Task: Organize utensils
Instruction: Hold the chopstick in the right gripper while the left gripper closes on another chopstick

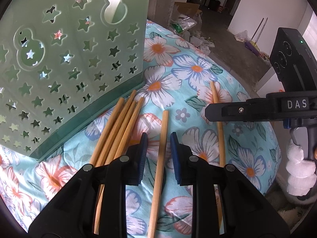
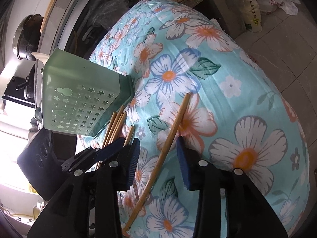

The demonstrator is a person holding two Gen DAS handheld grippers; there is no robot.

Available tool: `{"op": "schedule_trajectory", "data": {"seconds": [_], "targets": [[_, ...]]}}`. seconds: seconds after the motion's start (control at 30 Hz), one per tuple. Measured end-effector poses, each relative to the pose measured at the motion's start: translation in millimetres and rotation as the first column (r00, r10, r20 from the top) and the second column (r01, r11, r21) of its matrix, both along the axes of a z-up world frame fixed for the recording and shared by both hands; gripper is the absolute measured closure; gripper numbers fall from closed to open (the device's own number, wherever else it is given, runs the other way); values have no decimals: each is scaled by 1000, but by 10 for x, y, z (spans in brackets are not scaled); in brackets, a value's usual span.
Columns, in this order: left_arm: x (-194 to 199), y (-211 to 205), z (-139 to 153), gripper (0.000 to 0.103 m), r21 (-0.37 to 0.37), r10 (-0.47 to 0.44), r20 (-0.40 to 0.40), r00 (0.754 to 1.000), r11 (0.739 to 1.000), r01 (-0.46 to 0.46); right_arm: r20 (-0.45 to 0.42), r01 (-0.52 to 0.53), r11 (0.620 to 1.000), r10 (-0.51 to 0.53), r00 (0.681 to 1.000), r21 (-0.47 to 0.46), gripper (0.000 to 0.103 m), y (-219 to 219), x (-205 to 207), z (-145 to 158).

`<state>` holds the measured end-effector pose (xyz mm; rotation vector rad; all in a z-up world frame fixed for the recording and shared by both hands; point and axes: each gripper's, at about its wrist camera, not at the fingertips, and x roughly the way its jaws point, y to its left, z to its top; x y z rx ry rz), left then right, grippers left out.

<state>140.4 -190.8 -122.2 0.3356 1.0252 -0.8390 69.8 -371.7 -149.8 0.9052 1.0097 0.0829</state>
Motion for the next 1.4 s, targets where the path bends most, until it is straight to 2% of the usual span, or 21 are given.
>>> {"op": "schedule_trajectory", "data": {"seconds": [0.1,0.27,0.37,0.97,1.4], "targets": [[-30,-20,-5,81,4,3,6,1000,1000,-3,2,18,1000,-18,1000,0,67,-14,25,-6],[-35,-29,-6,81,5,6,8,1000,1000,-6,-1,28,999,-28,1000,-45,78,5,41,0],[-46,-42,-6,81,8,7,13,1000,1000,-7,-11,33,997,-34,999,-74,89,2,27,-9],[-159,-222,12,81,103,-1,101,995,995,-10,-3,27,997,-27,1000,-67,90,-30,-10,-32],[-169,-261,19,81,112,-3,108,994,994,-9,-5,33,998,-33,999,-54,91,-41,4,-38]]}}
